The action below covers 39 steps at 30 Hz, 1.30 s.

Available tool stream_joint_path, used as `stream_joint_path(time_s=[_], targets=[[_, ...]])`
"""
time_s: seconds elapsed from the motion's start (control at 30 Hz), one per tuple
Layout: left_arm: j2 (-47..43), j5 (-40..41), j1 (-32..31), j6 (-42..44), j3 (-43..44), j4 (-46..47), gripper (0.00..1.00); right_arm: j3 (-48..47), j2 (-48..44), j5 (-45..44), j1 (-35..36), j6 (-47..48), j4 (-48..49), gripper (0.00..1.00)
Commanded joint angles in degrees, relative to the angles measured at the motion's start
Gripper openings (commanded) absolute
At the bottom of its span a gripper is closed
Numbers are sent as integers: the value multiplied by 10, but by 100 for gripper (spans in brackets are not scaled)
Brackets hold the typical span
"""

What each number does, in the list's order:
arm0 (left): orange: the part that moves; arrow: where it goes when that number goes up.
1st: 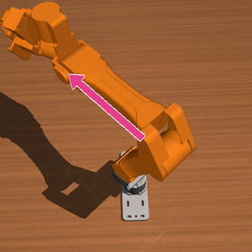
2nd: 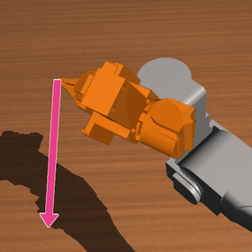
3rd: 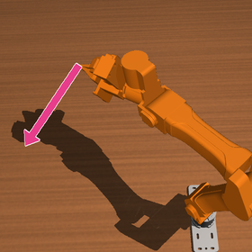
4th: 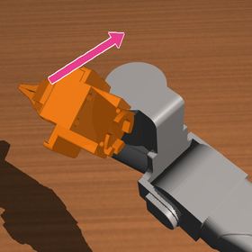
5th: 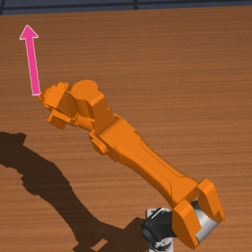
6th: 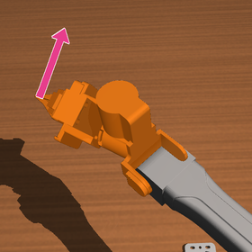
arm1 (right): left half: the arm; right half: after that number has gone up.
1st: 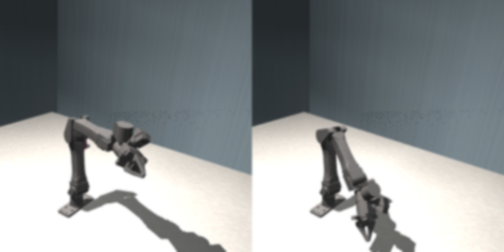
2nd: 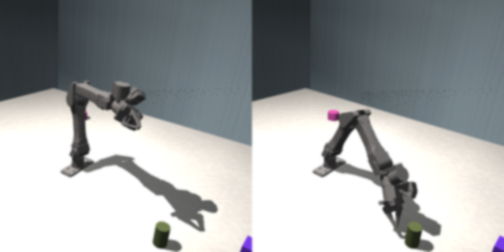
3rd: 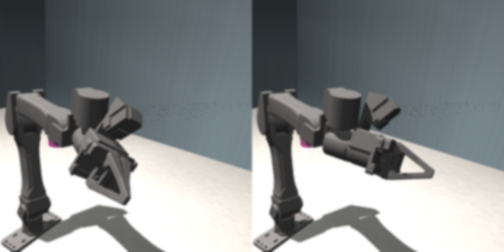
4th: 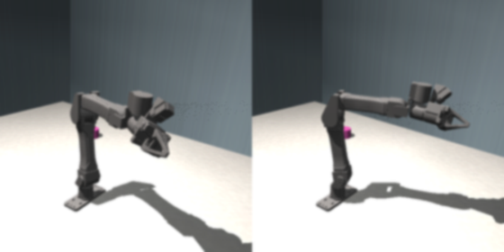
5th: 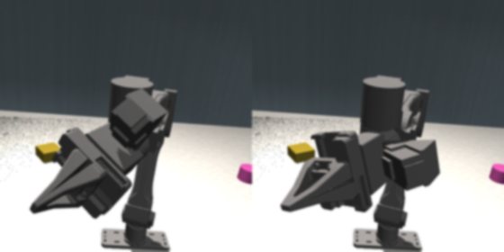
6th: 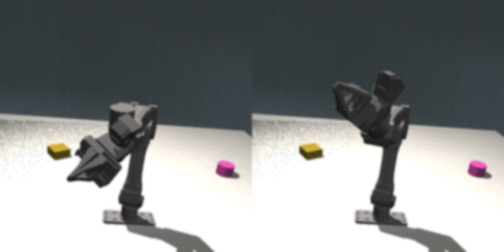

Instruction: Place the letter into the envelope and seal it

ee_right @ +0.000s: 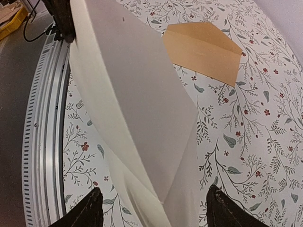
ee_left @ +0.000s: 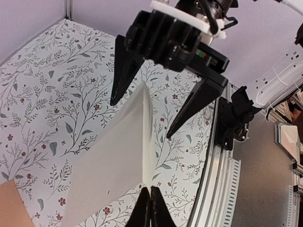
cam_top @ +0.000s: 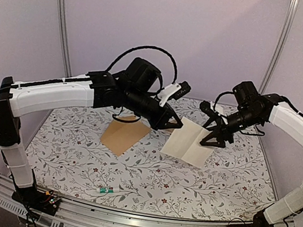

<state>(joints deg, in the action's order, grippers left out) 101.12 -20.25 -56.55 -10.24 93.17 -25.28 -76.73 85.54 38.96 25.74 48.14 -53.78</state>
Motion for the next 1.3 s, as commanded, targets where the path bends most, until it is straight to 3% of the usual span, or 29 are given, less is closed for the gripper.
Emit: stream_joint_path(time_s=[0.0,0.1,0.2,0.4,0.47,0.57,0.7,0.87,1.03,1.27], targets=[[-14,19,-7,22,20,-9,0,1,8,18,5,3,-10,62],[-4,23,-6,26,31,-19,0,0,15,11,5,-3,-12,45],[4,22,-6,26,41,-25,0,2,17,-3,4,-17,-3,35],[5,25,-6,27,44,-26,0,7,18,-43,4,-55,32,6],[4,24,-6,21,51,-38,19,6,14,-47,4,-63,42,1],[-8,25,-6,13,64,-60,44,8,2,-53,4,-62,50,0],[-46,30,-5,20,90,-86,61,12,-12,-52,4,-47,48,0],[-93,69,17,38,95,-97,68,16,-27,-29,5,-19,37,0],[-104,88,55,55,45,-77,69,-9,-36,-3,14,2,17,0],[-32,-6,24,117,62,-86,69,-49,-39,5,62,9,-5,0]])
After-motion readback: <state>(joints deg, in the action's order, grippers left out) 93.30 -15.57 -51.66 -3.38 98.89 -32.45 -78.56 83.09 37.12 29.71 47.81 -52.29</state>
